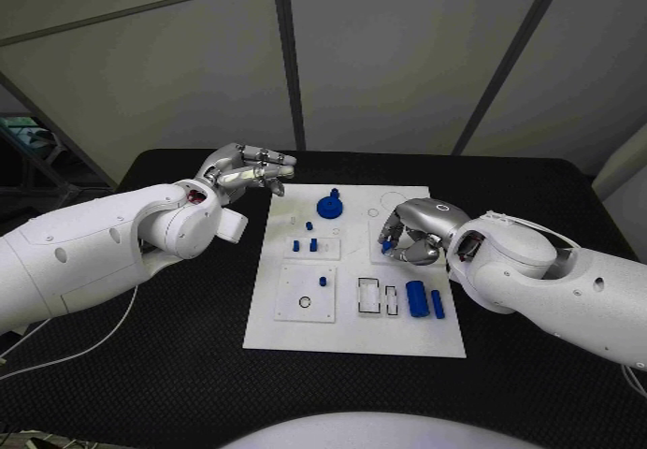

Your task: Assemble the parts on the task board

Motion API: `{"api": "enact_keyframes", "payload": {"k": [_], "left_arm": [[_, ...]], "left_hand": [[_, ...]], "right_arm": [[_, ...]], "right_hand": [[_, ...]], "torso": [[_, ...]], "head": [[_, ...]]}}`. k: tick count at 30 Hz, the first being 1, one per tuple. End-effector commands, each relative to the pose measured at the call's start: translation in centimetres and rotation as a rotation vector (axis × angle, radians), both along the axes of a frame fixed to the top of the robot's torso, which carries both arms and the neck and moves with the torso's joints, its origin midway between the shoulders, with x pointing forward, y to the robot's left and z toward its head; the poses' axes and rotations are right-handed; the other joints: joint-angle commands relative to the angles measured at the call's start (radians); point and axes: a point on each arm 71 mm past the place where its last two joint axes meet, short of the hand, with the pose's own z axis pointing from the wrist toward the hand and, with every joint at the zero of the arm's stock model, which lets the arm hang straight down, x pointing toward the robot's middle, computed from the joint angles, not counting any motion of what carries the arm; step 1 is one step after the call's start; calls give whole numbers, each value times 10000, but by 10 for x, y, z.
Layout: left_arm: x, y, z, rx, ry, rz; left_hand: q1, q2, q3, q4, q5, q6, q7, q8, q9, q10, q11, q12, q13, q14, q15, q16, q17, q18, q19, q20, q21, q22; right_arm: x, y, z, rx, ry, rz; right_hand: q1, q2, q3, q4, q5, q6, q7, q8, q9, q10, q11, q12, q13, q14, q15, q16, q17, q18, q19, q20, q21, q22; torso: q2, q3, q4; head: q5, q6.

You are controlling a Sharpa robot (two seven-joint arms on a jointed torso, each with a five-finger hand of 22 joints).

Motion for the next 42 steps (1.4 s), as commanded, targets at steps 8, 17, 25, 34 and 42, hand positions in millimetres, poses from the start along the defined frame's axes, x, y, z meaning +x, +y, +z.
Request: {"api": "enact_keyframes", "payload": {"k": [8,17,25,34,42], "left_arm": [[1,0,0,-33,53,-102],[1,0,0,-26,83,-116],[1,-3,0,-45,89,-170],[1,-4,0,-67,83,-218],[2,-6,-1,-84,89,-260]], "left_hand": [[31,111,21,-78,26,-25,40,-60,-10,-82,-12,-47,-14,-75,22,-21,-16,-259,-78,3,-13,31],[47,117,25,-92,26,-36,47,-66,-11,-93,-6,-48,-17,-83,24,-21,-21,-259,-85,4,-7,41],[56,120,26,-102,26,-49,55,-73,-13,-105,1,-50,-20,-93,28,-21,-25,-260,-91,5,-2,51],[56,120,26,-102,26,-49,55,-73,-13,-105,1,-50,-20,-93,28,-21,-25,-260,-91,5,-2,51],[52,121,22,-103,25,-57,61,-77,-13,-113,7,-51,-23,-100,33,-21,-28,-262,-98,8,1,58]], "right_arm": [[-7,-1,12,1193,-241,-234],[-21,7,20,2026,243,37],[-36,42,28,2829,579,922],[-39,84,28,3242,831,1818],[-44,108,13,3136,1117,2343]], "right_hand": [[45,181,-28,87,28,139,-27,44,64,88,-16,51,14,533,-99,54,0,-137,89,-3,56,15],[32,175,-42,97,23,137,-26,42,65,87,-15,42,14,533,-100,55,1,-138,91,-6,58,18],[26,174,-49,101,24,132,-23,39,64,84,-14,35,14,532,-100,51,-6,-138,90,-7,57,17],[3,181,-75,127,37,85,-4,10,56,56,0,-8,11,522,-94,25,-52,-130,59,-11,21,-36],[-9,187,-91,141,28,66,3,-1,54,47,6,-26,12,521,-90,27,-50,-128,49,-10,9,-51]], "torso": [[-7,-9,4],[-5,-10,4],[-10,-16,19],[-3,-20,16],[10,-4,-14]], "head": [[-3,18],[46,28],[241,-12],[707,-94],[850,-204]]}}
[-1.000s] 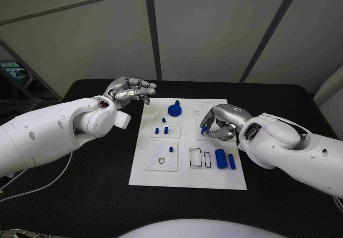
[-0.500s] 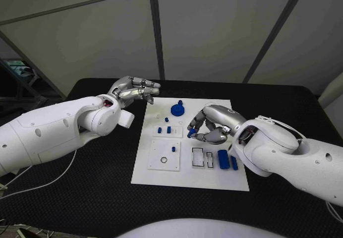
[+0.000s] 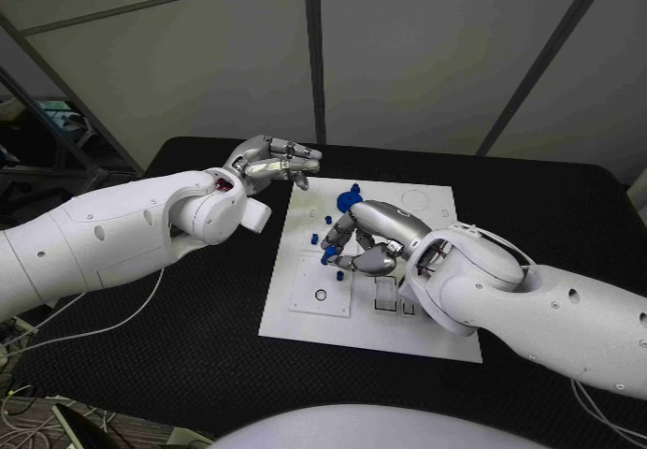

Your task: Assemble the parts on the task board

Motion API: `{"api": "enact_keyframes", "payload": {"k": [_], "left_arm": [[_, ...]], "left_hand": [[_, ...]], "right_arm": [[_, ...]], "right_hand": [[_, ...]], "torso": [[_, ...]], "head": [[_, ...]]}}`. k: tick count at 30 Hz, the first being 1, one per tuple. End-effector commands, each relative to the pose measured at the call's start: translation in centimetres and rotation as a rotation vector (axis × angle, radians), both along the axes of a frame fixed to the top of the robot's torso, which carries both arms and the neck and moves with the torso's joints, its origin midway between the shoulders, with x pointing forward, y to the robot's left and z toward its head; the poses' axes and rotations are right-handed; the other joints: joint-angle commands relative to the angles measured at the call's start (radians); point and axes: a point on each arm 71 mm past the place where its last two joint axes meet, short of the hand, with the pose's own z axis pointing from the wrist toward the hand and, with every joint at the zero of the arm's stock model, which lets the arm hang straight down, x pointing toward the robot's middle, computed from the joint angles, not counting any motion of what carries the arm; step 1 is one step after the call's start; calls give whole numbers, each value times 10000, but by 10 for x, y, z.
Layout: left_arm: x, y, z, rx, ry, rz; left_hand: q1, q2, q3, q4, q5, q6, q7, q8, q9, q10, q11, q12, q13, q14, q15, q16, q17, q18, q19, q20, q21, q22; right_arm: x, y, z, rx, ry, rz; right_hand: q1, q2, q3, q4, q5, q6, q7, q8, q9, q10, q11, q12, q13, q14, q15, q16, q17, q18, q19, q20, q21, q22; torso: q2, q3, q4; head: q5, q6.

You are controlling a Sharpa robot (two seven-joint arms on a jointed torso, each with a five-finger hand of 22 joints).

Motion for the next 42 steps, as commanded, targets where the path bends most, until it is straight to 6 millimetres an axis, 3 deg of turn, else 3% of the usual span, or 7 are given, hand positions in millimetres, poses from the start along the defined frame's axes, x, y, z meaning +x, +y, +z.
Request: {"api": "enact_keyframes", "payload": {"k": [1,20,42], "left_arm": [[0,-2,1,-76,-18,-146],[1,-5,1,-102,-12,-212],[1,-5,1,-103,-1,-229]], "left_hand": [[12,82,-6,-75,25,-21,25,-41,-16,-39,6,-51,-14,-66,-2,-21,-13,-262,-62,-29,1,10],[12,82,-6,-75,25,-21,25,-41,-16,-39,6,-51,-14,-66,-2,-21,-13,-262,-62,-29,1,10],[-1,91,-15,-73,25,-33,34,-47,-15,-53,16,-49,-18,-81,9,-19,-20,-266,-79,-22,6,26]], "right_arm": [[-2,5,-5,-15,-7,341],[-13,16,-43,-1012,591,876],[-12,14,-49,-1462,407,820]], "right_hand": [[-61,85,-11,67,22,46,-14,12,48,48,6,-25,15,556,-56,27,2,-127,49,-11,9,-15],[-46,91,-13,59,21,35,-12,5,47,41,6,-38,16,553,-55,21,-9,-123,37,-11,-4,-34],[-36,99,-12,55,22,28,-10,1,46,38,7,-45,16,554,-54,25,-4,-123,35,-10,-6,-36]], "torso": [[-2,4,-26],[-7,5,-18],[-4,-2,-18]], "head": [[67,-66],[230,-238],[240,-285]]}}
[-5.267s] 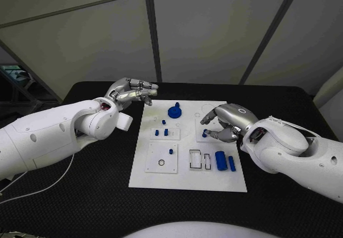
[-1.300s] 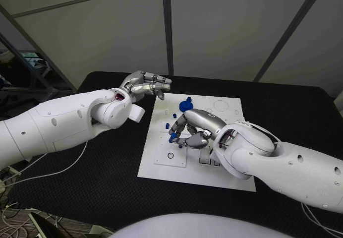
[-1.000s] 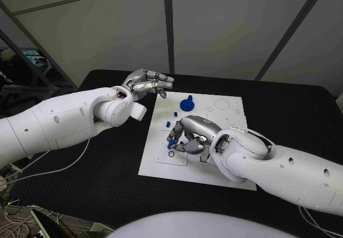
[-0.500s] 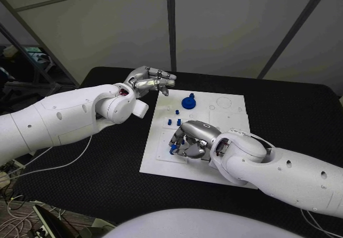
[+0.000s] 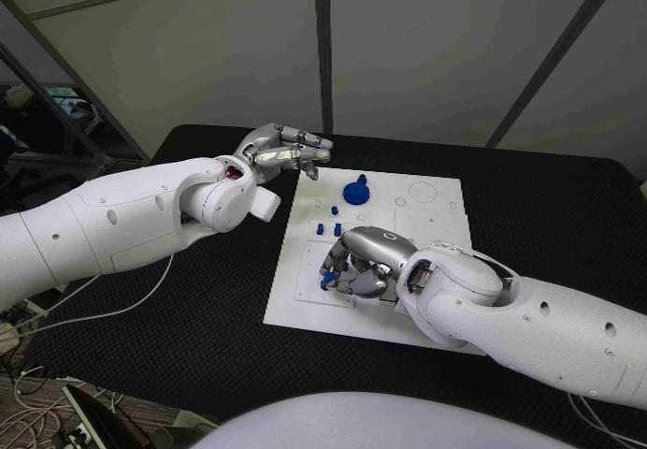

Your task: Assemble the parts on the task board

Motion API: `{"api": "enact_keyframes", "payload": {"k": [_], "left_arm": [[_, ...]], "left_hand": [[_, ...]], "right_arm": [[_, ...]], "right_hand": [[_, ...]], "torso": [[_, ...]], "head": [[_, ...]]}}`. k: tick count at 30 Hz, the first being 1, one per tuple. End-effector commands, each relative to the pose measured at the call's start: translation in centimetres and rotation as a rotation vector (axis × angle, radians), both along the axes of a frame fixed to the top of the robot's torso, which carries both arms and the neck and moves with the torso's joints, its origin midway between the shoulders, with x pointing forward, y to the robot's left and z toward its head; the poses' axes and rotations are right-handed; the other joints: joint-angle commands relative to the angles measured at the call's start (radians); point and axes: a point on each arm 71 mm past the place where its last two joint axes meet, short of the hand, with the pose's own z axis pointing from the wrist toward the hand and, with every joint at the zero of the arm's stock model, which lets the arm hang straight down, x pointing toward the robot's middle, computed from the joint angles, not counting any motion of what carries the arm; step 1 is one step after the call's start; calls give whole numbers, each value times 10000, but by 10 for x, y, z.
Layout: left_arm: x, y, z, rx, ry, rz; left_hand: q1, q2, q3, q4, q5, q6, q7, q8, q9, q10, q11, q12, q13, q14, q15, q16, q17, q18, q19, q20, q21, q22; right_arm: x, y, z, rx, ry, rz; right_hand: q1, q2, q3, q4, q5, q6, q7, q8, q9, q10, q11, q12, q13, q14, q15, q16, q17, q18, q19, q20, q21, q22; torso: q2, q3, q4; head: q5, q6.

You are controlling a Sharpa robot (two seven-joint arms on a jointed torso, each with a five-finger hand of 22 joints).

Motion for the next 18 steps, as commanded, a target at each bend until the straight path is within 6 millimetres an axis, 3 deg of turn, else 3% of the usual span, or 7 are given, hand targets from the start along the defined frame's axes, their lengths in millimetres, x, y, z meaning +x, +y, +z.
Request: {"api": "enact_keyframes", "payload": {"k": [1,18], "left_arm": [[0,-1,1,-67,-22,-125],[0,-2,1,-73,-2,-166]], "left_hand": [[-1,91,13,-46,25,-34,36,-48,-16,-54,16,-49,-8,-81,9,-19,-9,-266,-79,-22,6,9],[-1,91,13,-46,25,-34,36,-48,-16,-54,16,-49,-8,-81,9,-19,-9,-266,-79,-22,6,9]], "right_arm": [[0,1,-1,-263,-126,74],[-1,6,-5,-732,-215,263]], "right_hand": [[39,99,-10,56,32,76,-7,25,-2,38,7,-43,10,553,-55,25,-5,-124,36,-11,-6,-12],[46,91,-44,47,31,29,16,-3,-8,11,27,-84,13,549,-43,22,-14,-122,20,-7,-22,-27]], "torso": [[4,-2,1],[-10,-5,1]], "head": [[-7,4],[-34,8]]}}
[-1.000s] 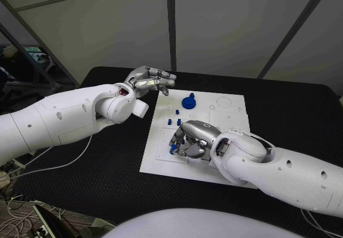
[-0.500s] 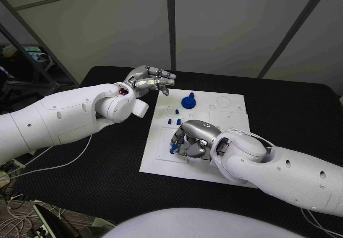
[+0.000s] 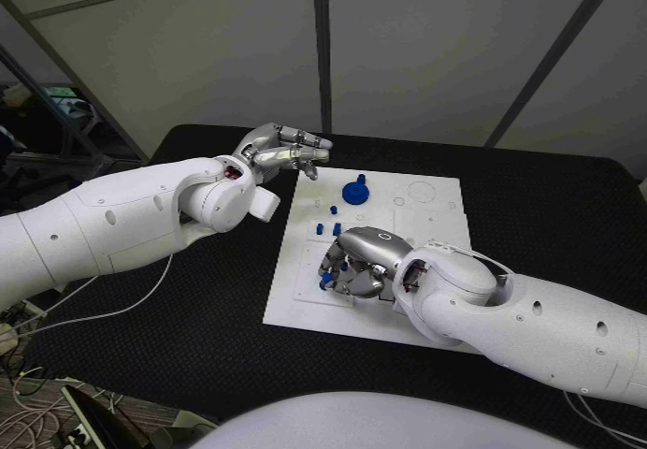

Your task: Assemble the parts on the task board

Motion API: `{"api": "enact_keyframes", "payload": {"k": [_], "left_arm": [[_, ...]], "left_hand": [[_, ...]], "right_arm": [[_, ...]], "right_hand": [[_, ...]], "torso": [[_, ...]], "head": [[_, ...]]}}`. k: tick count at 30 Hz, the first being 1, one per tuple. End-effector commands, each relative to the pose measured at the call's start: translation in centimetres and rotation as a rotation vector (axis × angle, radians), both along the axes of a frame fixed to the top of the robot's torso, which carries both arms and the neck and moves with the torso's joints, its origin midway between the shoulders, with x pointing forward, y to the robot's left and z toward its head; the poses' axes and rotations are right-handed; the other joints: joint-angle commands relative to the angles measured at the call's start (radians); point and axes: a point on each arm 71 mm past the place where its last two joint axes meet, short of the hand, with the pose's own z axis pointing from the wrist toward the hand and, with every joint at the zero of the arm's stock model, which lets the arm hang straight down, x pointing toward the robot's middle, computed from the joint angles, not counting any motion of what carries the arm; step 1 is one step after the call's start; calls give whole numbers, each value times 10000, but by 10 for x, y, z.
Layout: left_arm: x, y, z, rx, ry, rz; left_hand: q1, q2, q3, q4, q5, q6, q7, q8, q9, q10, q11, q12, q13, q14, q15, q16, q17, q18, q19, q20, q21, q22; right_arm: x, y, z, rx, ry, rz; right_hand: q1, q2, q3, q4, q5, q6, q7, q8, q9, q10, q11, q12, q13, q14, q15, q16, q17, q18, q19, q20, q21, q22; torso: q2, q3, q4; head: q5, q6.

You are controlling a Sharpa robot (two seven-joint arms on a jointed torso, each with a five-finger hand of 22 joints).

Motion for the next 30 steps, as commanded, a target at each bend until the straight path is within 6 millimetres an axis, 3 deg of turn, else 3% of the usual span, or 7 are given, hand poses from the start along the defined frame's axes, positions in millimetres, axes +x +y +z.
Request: {"api": "enact_keyframes", "payload": {"k": [1,3,7,11,19,26,30], "left_arm": [[0,-2,1,-66,-9,-136],[0,-2,1,-67,-7,-142],[0,-2,1,-67,2,-155],[0,-2,1,-63,13,-157],[0,-2,1,-59,39,-180],[0,-2,0,-53,62,-184],[0,-2,0,-52,84,-204]], "left_hand": [[-1,91,13,-46,25,-34,36,-48,-16,-54,16,-49,-9,-81,9,-19,-10,-266,-79,-21,6,11],[-1,91,13,-46,25,-34,36,-48,-16,-54,16,-49,-9,-81,9,-19,-10,-266,-79,-21,6,11],[-1,91,13,-46,25,-34,36,-48,-16,-54,16,-49,-9,-81,9,-19,-10,-266,-79,-21,6,11],[-11,98,7,-44,25,-44,42,-52,-16,-65,22,-48,-12,-91,15,-17,-15,-267,-91,-16,9,22],[-11,98,7,-44,25,-44,42,-52,-16,-65,22,-48,-12,-91,15,-17,-15,-267,-91,-16,9,22],[-21,100,2,-41,25,-55,48,-58,-17,-77,28,-49,-15,-98,20,-16,-18,-268,-100,-13,10,28],[-21,100,2,-41,25,-55,48,-58,-17,-77,28,-49,-15,-98,20,-16,-18,-268,-100,-13,10,28]], "right_arm": [[-1,1,-4,-365,0,99],[-1,1,-3,-348,-9,123],[-2,3,-3,-289,-79,124],[-2,2,-2,-189,-196,70],[-2,-1,3,296,-591,-84],[-8,-8,15,1578,-1223,-302],[-12,-17,22,2199,-1368,-364]], "right_hand": [[-2,43,-37,55,20,-1,23,51,9,0,32,-70,14,548,-39,22,-5,-123,17,-4,-25,-18],[-25,13,-76,63,14,-59,47,17,-2,-42,52,-108,12,546,-23,21,-10,-124,12,4,-30,-20],[-147,-204,-238,114,53,-734,209,-376,-164,-341,188,-281,-16,543,92,30,-18,-123,-24,83,-72,-69],[-152,-319,-314,126,65,-1370,206,-506,-262,-450,188,-302,5,538,101,37,-28,-114,-23,120,-72,-59],[-122,-462,-506,181,-49,-2667,-15,-500,-265,-645,124,-258,94,532,54,64,-35,-110,-18,85,-73,-44],[-120,-598,-717,191,-82,-2963,-77,-489,-251,-874,187,-224,113,521,98,55,-66,-96,-79,118,-145,-139],[-116,-633,-912,229,-211,-2860,-4,-425,-212,-851,161,-56,180,516,81,57,-75,-93,-70,116,-144,-129]], "torso": [[-4,3,-2],[-4,3,1],[-7,2,-1],[3,7,-3],[3,19,-6],[2,20,-3],[-5,13,-17]], "head": [[-1,15],[-2,17],[-11,30],[-28,58],[-66,102],[-110,147],[-151,171]]}}
